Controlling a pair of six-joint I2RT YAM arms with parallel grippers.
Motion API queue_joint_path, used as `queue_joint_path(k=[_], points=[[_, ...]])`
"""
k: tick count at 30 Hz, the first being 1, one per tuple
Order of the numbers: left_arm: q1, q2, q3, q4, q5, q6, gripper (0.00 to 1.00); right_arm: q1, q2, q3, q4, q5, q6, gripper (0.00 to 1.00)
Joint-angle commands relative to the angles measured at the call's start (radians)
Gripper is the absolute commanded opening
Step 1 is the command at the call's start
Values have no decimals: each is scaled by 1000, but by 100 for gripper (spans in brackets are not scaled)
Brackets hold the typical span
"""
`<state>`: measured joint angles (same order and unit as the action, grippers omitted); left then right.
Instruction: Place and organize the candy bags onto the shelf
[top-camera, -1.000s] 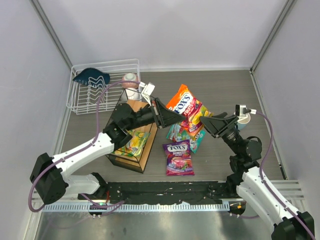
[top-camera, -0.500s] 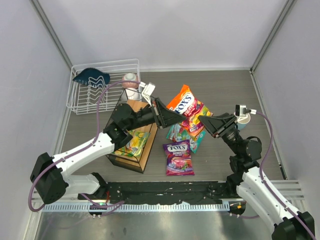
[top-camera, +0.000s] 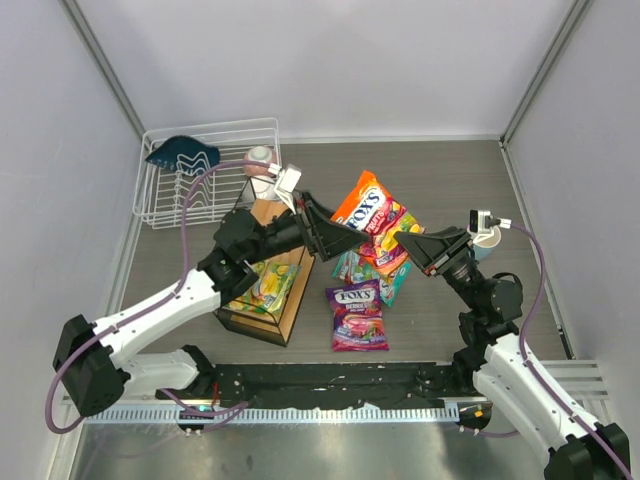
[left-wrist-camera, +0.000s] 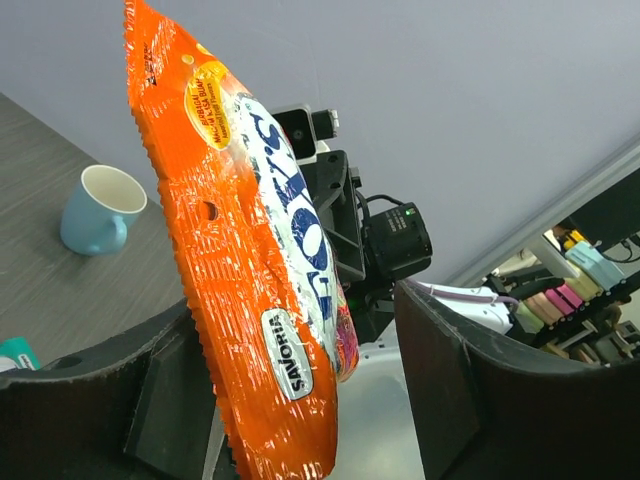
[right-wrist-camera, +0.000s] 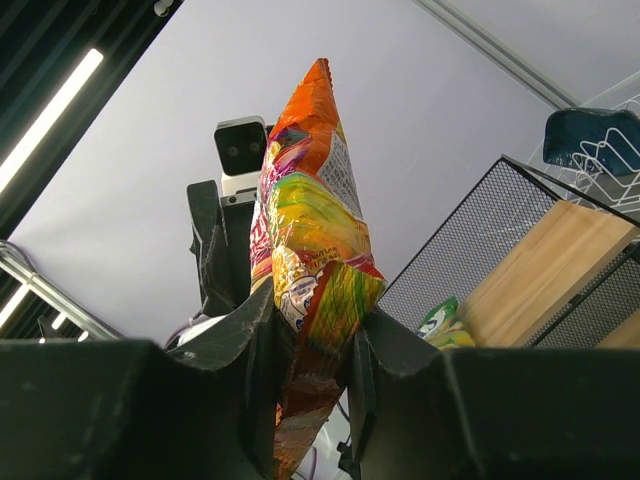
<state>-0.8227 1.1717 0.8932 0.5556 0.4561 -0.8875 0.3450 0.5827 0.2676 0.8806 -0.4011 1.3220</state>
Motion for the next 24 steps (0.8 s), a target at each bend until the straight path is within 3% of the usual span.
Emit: queue_joint_path(k=[1, 7, 11, 17, 20, 24], points=[[-1, -50, 0, -34, -45, 64, 71, 5, 0, 36, 52, 5, -4, 22], [69, -145, -11, -126, -43, 107, 78, 3, 6, 45, 31, -1, -13, 21], [163, -265, 4, -325, -62, 206, 84, 6, 9, 84, -60, -25, -67, 19], [185, -440, 65, -577, -169, 369, 85, 17, 40, 147, -163, -45, -125, 19], [185, -477, 107, -666, -204, 404, 85, 41, 112, 179, -158, -54, -145, 19], [185, -510, 145, -750, -230, 441, 84, 171, 233, 257, -181, -24, -217, 19]])
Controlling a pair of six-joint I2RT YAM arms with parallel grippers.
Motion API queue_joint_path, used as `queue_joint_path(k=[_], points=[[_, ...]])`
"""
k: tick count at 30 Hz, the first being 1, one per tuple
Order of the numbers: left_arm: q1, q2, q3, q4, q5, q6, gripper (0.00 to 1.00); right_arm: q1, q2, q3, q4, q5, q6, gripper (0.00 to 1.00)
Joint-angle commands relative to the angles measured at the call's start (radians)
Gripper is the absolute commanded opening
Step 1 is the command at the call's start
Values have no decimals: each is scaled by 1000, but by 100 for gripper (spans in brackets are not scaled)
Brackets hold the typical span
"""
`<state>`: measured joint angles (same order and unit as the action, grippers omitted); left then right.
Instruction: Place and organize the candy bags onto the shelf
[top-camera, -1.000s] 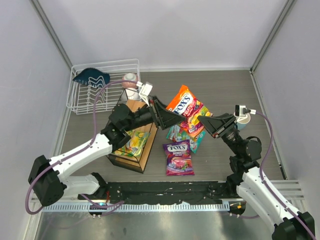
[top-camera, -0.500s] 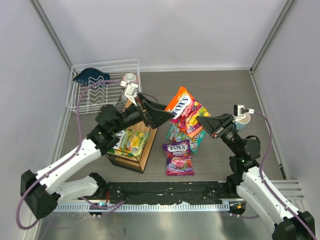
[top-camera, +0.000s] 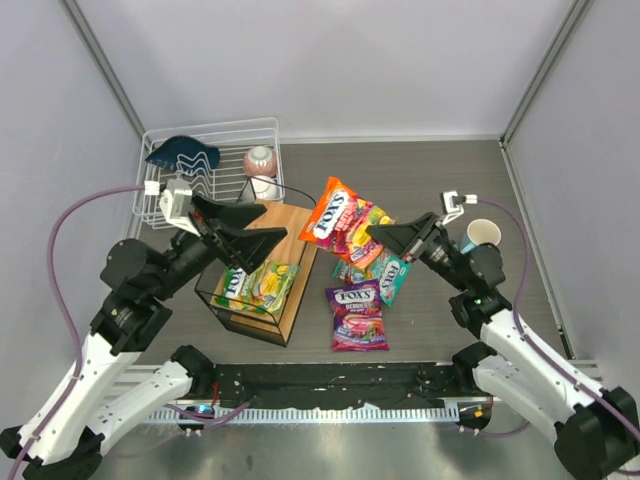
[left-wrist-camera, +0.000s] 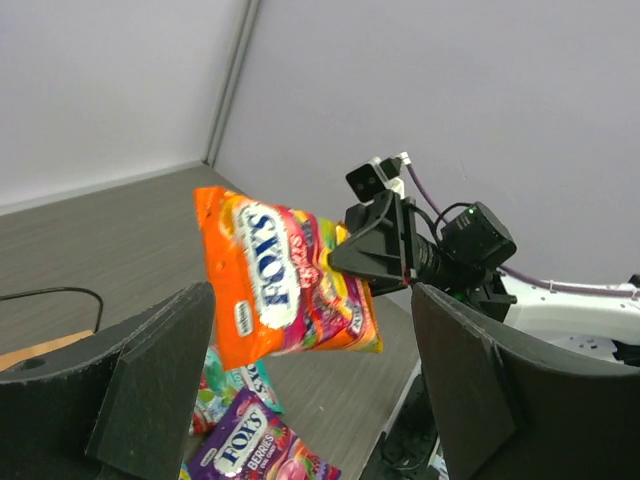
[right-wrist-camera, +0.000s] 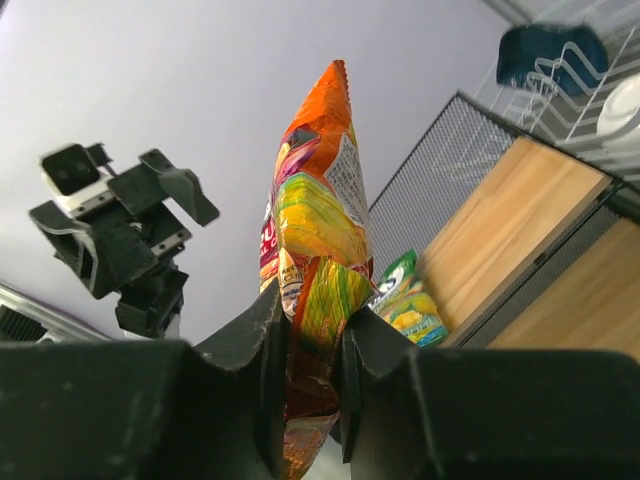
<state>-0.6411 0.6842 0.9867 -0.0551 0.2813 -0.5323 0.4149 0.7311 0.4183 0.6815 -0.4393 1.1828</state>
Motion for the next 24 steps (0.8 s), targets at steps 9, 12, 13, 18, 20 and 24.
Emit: queue_joint_path(k=[9, 12, 13, 18, 20, 24], points=[[3, -93, 70, -238, -115, 130, 82, 199, 381, 224, 136, 39, -123, 19], [3, -107, 82, -268, -142, 160, 83, 199, 468, 272, 147, 31, -124, 19], [3, -112, 86, -282, -154, 173, 83, 199, 490, 286, 145, 24, -130, 18], [3, -109, 124, -345, -191, 192, 80, 199, 609, 379, 132, 10, -166, 18], [3, -110, 129, -359, -202, 199, 80, 199, 634, 413, 118, 8, -179, 18], [3, -126, 121, -358, -215, 203, 80, 199, 691, 448, 102, 11, -201, 19]])
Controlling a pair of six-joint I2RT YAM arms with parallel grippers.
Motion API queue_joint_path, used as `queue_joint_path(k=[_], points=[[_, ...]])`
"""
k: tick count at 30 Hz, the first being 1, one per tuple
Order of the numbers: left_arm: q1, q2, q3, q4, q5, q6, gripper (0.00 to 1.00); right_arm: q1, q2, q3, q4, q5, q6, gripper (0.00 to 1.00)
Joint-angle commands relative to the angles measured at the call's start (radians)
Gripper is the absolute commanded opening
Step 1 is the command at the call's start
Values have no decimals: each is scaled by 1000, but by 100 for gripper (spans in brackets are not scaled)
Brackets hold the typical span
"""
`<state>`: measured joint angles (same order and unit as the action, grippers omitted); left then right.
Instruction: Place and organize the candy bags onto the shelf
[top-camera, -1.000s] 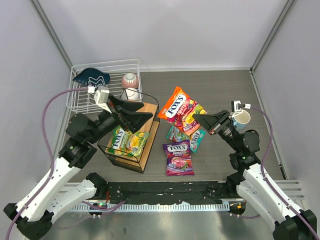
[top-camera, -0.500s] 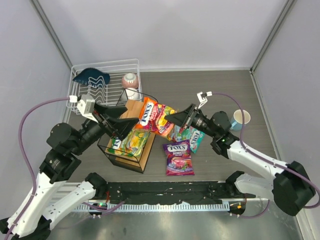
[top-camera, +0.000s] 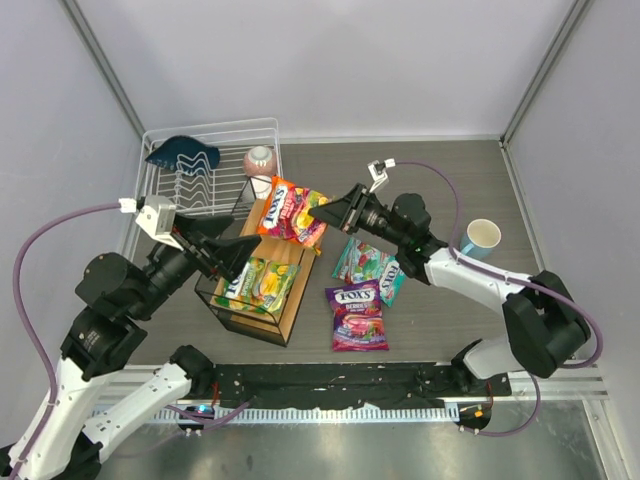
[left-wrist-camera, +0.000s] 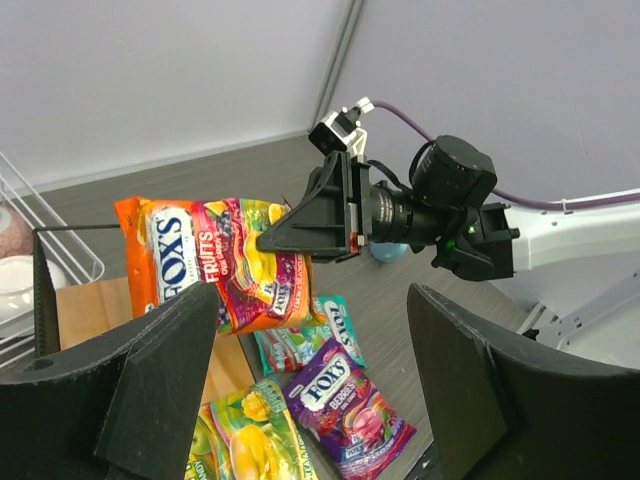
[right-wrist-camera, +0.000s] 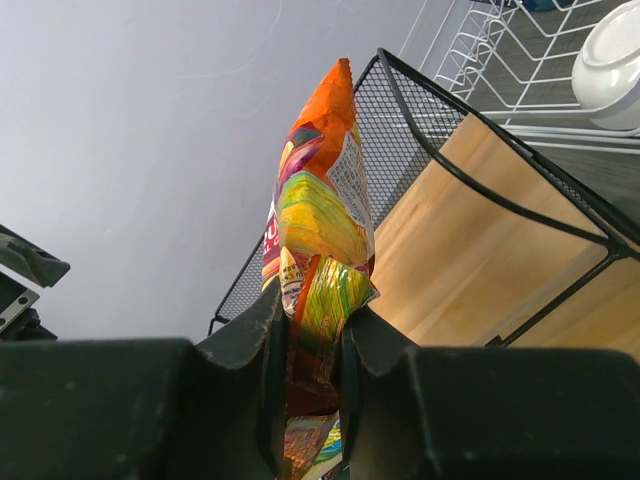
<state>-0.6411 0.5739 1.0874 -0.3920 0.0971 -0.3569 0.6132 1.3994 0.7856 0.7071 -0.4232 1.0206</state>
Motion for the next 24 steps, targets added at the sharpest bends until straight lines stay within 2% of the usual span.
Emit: queue_joint_path(k=[1, 15, 24], points=[[3, -19, 17, -21, -34, 27, 80, -1, 44, 87, 78, -3, -40, 19], [3, -42, 20, -27, -57, 27, 79, 7, 223, 145, 170, -26, 32, 18], [3, -42, 25, -30, -59, 29, 79, 33, 233, 135, 175, 29, 41, 18]])
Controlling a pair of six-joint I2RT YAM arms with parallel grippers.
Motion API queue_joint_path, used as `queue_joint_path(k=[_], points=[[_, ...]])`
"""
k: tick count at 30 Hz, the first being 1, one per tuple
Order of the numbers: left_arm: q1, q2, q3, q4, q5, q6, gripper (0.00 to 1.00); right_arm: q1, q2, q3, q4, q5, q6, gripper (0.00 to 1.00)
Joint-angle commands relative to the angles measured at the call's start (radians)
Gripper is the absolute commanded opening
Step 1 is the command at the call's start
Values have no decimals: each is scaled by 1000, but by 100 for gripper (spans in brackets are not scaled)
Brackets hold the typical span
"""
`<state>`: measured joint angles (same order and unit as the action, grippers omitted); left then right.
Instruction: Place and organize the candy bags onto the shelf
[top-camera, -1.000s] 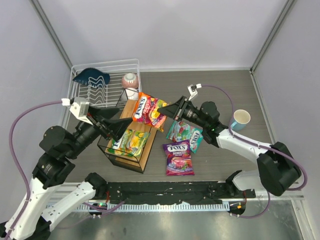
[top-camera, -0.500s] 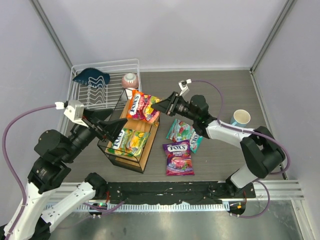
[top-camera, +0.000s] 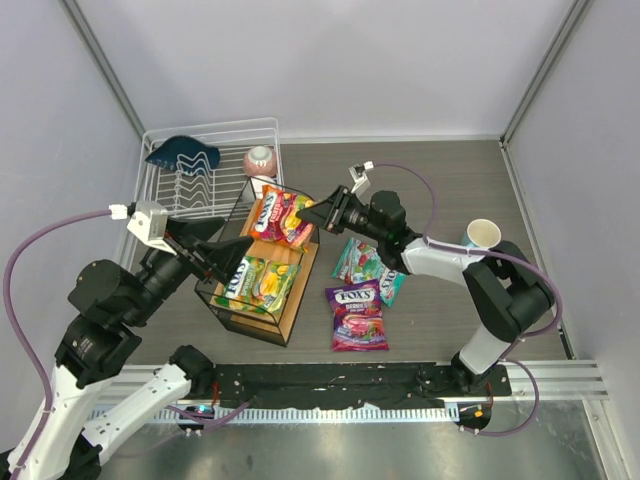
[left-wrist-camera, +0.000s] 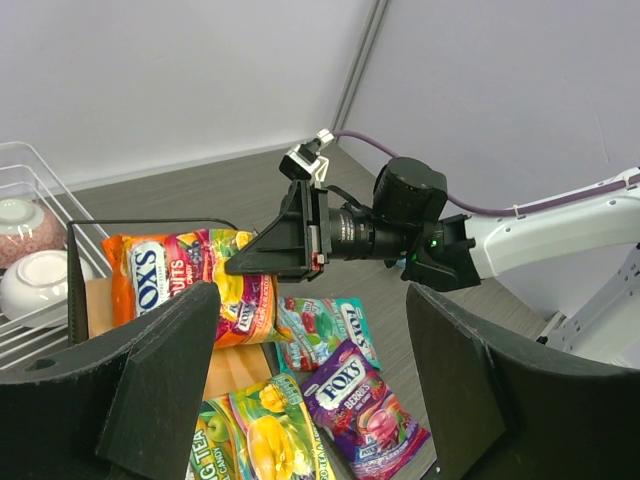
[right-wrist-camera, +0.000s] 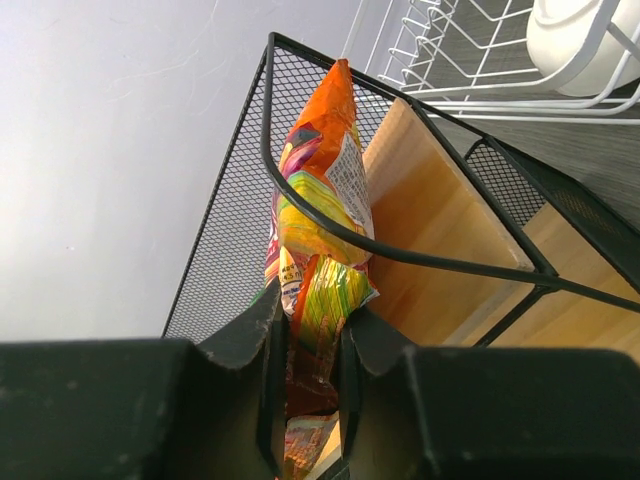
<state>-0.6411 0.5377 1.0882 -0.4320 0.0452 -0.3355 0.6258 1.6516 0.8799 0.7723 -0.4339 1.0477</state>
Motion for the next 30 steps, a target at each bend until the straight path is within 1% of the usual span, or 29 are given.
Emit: queue_joint_path(k=[1, 23, 28, 29, 30], points=[[3, -4, 22, 12, -5, 9, 79, 25, -18, 39, 110, 52, 15, 18], [3, -16, 13, 12, 2, 12, 79, 60, 77, 71, 143, 63, 60, 17], [3, -21, 3, 13, 2, 12, 80, 61, 79, 67, 140, 57, 58, 20], [3, -22, 3, 16, 1, 10, 80, 61, 76, 65, 140, 55, 58, 22], [3, -22, 3, 15, 1, 10, 80, 63, 70, 59, 140, 55, 58, 27]])
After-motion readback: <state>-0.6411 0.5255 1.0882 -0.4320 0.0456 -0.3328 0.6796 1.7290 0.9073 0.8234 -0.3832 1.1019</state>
